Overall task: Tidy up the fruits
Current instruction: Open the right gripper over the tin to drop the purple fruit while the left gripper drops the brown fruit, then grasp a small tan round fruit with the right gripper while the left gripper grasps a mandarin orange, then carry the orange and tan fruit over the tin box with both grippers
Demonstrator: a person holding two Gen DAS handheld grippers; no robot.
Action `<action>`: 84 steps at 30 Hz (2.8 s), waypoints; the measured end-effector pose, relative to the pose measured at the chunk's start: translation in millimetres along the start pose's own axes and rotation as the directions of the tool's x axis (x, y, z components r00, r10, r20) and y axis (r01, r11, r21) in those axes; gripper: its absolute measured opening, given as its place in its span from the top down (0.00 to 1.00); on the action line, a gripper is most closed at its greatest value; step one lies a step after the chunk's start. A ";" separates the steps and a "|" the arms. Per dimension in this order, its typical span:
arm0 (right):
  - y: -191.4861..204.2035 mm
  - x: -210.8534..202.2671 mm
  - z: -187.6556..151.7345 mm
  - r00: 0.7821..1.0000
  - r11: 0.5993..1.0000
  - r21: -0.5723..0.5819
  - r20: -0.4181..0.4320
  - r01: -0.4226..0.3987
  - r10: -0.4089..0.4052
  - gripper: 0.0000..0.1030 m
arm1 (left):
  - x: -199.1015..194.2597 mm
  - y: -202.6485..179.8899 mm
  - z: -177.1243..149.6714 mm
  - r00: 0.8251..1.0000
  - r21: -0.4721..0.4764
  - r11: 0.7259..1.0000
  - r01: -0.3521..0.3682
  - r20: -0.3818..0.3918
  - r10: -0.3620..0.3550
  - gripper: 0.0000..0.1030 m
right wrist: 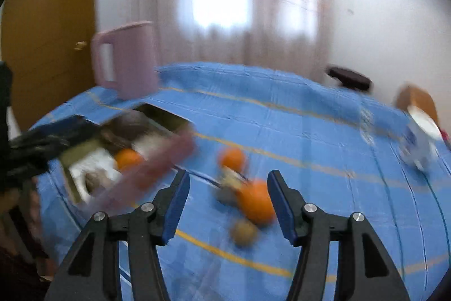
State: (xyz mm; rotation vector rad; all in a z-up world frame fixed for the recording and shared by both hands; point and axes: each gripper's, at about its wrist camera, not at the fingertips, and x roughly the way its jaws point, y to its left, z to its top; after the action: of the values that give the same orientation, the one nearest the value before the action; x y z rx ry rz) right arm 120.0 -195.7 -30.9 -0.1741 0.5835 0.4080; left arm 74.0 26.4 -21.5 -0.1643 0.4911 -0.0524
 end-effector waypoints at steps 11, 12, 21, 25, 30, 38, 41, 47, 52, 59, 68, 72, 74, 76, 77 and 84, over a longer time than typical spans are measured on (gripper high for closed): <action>-16.0 22.1 -16.5 0.990 0.998 0.045 -0.134 -0.049 0.055 0.50 | 3.2 -28.9 -1.6 0.999 0.055 0.998 0.029 -0.016 -0.028 0.08; -17.1 26.1 -17.0 0.987 0.997 0.054 -0.146 -0.056 0.063 0.50 | 4.0 -29.7 -2.0 0.999 0.055 0.998 0.031 -0.018 -0.030 0.08; -19.2 45.7 -23.0 0.962 0.990 0.078 -0.241 -0.114 0.130 0.73 | 7.3 -47.1 -5.9 0.998 0.094 0.994 0.061 -0.033 -0.059 0.08; -27.2 33.4 -23.5 0.976 0.993 0.077 -0.195 -0.087 0.100 0.73 | 7.8 -59.9 -4.3 0.997 0.127 0.989 0.080 -0.032 -0.076 0.08; -42.4 21.8 -19.8 0.990 0.997 0.073 -0.138 -0.005 0.015 0.73 | 16.4 -81.9 -4.1 0.994 0.169 0.980 0.103 -0.051 -0.096 0.08; -65.3 23.8 -9.3 0.993 0.995 0.076 -0.095 0.071 -0.064 0.73 | 50.3 -115.7 -5.2 0.991 0.250 0.964 0.093 -0.120 -0.064 0.25; -66.8 23.5 -9.8 0.995 0.994 0.083 -0.087 0.064 -0.056 0.73 | 62.1 -118.6 -4.6 0.984 0.232 0.966 0.117 -0.158 -0.082 0.27; -76.1 22.5 -11.7 0.993 0.991 0.108 -0.087 0.083 -0.074 0.73 | 69.1 -136.0 -11.3 0.974 0.240 0.957 0.161 -0.194 -0.115 0.30; -85.7 20.7 -13.4 0.994 0.987 0.139 -0.082 0.084 -0.073 0.73 | 77.3 -154.3 -14.2 0.961 0.271 0.939 0.211 -0.233 -0.149 0.34; -92.7 17.1 -15.0 0.995 0.983 0.163 -0.074 0.083 -0.072 0.73 | 96.0 -172.0 -16.4 0.943 0.290 0.927 0.238 -0.296 -0.149 0.48; -92.3 15.6 -15.1 0.995 0.983 0.162 -0.066 0.087 -0.077 0.73 | 112.5 -177.3 -14.1 0.952 0.334 0.930 0.156 -0.302 -0.051 0.48; -91.3 15.6 -14.9 0.995 0.984 0.152 -0.064 0.091 -0.082 0.73 | 118.8 -174.3 -13.0 0.948 0.324 0.934 0.148 -0.316 -0.041 0.50; -91.4 15.8 -14.6 0.995 0.984 0.152 -0.064 0.091 -0.082 0.73 | 115.8 -177.6 -13.2 0.954 0.345 0.927 0.145 -0.298 -0.038 0.55; -91.9 15.1 -15.0 0.995 0.984 0.156 -0.060 0.088 -0.080 0.73 | 114.0 -178.3 -13.5 0.951 0.338 0.925 0.173 -0.302 -0.067 0.56; -91.9 14.4 -15.1 0.995 0.984 0.157 -0.058 0.089 -0.080 0.73 | 111.4 -177.4 -12.9 0.949 0.325 0.925 0.195 -0.300 -0.095 0.56; -91.4 7.4 -15.1 0.996 0.984 0.160 -0.019 0.083 -0.081 0.73 | 91.9 -171.8 -8.6 0.960 0.285 0.931 0.228 -0.226 -0.166 0.56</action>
State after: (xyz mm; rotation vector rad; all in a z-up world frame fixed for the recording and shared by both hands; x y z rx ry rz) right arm 156.5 -280.2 -43.4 -0.0461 0.6170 0.2784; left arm 149.1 -152.4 -42.6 0.1016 0.6577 -0.3456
